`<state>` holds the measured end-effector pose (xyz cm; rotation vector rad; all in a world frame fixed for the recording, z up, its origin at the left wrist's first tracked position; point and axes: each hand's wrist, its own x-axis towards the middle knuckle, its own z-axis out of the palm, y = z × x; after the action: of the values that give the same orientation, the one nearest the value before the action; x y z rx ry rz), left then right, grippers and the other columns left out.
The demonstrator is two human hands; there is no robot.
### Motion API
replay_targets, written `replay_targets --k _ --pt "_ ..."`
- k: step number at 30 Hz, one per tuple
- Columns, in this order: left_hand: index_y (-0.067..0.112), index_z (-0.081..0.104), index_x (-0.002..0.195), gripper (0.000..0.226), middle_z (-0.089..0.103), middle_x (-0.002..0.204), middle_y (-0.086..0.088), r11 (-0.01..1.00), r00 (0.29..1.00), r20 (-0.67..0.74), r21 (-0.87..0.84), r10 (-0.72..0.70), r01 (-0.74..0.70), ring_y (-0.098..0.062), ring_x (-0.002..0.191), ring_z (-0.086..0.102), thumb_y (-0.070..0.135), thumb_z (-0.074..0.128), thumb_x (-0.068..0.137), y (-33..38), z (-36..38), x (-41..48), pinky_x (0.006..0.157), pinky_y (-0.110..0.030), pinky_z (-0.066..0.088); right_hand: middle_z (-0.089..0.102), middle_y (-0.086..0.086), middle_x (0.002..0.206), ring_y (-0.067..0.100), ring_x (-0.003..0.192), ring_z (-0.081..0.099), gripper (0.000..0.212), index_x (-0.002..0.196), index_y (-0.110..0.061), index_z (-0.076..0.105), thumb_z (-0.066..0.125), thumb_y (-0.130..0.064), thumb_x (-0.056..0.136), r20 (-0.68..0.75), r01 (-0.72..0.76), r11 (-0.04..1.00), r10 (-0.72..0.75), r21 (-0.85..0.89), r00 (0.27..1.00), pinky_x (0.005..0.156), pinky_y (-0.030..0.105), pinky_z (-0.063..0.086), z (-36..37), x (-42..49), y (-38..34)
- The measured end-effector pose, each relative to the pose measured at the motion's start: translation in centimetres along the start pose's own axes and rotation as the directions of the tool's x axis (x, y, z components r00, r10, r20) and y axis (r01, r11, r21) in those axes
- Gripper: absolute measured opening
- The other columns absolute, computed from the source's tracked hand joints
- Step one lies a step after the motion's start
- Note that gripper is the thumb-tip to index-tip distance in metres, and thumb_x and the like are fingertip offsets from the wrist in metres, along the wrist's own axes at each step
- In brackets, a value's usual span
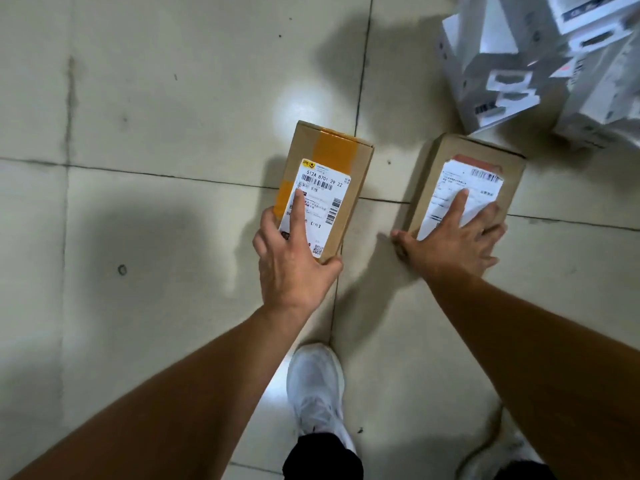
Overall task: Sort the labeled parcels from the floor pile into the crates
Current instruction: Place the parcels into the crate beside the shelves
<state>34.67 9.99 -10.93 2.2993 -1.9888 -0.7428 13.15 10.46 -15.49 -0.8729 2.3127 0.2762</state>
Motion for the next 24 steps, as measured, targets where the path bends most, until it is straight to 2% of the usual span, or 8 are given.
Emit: replay_targets --k 5,8,11,15,17,21,24 --pt "0.041 0.010 0.158 0.120 0.024 0.150 -0.011 0.998 0.999 0.014 -0.041 -0.048 0.049 -0.035 0.124 0.035 0.046 0.085 0.065 -1.3 0.0 -0.1 0.094 -0.045 0.049 -0.023 0.016 0.167 0.052 0.152 -0.004 0.138 0.157 -0.035 -0.017 0.063 -0.093 0.061 -0.092 -0.078 0.997 0.078 0.000 0.993 0.115 0.075 0.017 -1.5 1.8 2.2" --pt "0.040 0.010 0.159 0.119 0.022 0.152 -0.012 0.999 0.999 0.025 -0.037 -0.032 0.033 -0.034 0.127 0.033 0.046 0.085 0.066 -1.6 0.3 -0.4 0.097 -0.044 0.048 -0.022 0.018 0.167 0.053 0.152 -0.002 0.142 0.157 -0.034 -0.018 0.064 -0.094 0.058 -0.075 -0.141 0.989 0.143 0.039 0.987 0.115 0.075 0.018 -1.4 2.5 3.3" --pt "0.039 0.009 0.159 0.118 0.020 0.153 -0.012 0.999 0.999 0.048 -0.036 -0.023 0.025 -0.034 0.129 0.031 0.048 0.084 0.068 -1.4 0.6 -1.0 0.098 -0.043 0.047 -0.010 0.022 0.167 0.052 0.149 0.011 0.139 0.157 -0.034 -0.012 0.064 -0.094 0.058 -0.111 -0.145 0.989 0.145 0.008 0.983 0.110 0.074 0.028 -0.6 2.4 3.9" --pt "0.039 0.009 0.159 0.118 0.020 0.153 -0.012 0.999 0.998 0.066 -0.031 -0.026 0.028 -0.033 0.129 0.031 0.048 0.083 0.068 -0.4 0.3 -1.9 0.098 -0.043 0.047 0.004 0.023 0.162 0.052 0.139 0.026 0.134 0.156 -0.036 -0.008 0.067 -0.090 0.059 -0.116 -0.084 0.996 0.079 -0.034 0.990 0.105 0.069 0.034 -1.5 2.0 4.6" --pt "0.040 0.008 0.159 0.118 0.020 0.152 -0.011 0.999 0.997 0.074 -0.029 -0.037 0.040 -0.033 0.129 0.031 0.050 0.082 0.068 0.4 -0.5 -2.6 0.097 -0.044 0.048 0.008 0.023 0.159 0.051 0.135 0.029 0.136 0.156 -0.036 -0.011 0.066 -0.091 0.059 -0.095 -0.007 0.991 -0.006 -0.134 0.995 0.104 0.065 0.035 -2.8 0.8 4.7" --pt "0.041 0.007 0.158 0.118 0.020 0.152 -0.010 0.996 0.991 0.098 -0.028 -0.085 0.088 -0.033 0.128 0.031 0.052 0.082 0.067 2.7 -4.7 -4.4 0.098 -0.046 0.048 0.007 0.019 0.157 0.049 0.137 0.026 0.136 0.156 -0.037 -0.014 0.065 -0.091 0.059 -0.045 0.226 0.944 -0.243 -0.242 0.969 0.107 0.063 0.034 -7.5 -3.9 3.4" --pt "0.043 0.010 0.157 0.116 0.022 0.150 -0.008 0.981 0.983 0.072 -0.090 -0.168 0.174 -0.034 0.128 0.033 0.051 0.083 0.067 5.8 -10.2 -6.4 0.100 -0.046 0.047 0.000 0.015 0.158 0.046 0.141 0.020 0.133 0.154 -0.040 -0.016 0.063 -0.091 0.061 0.030 0.322 0.917 -0.325 -0.235 0.945 0.113 0.062 0.029 -13.8 -8.7 2.1"
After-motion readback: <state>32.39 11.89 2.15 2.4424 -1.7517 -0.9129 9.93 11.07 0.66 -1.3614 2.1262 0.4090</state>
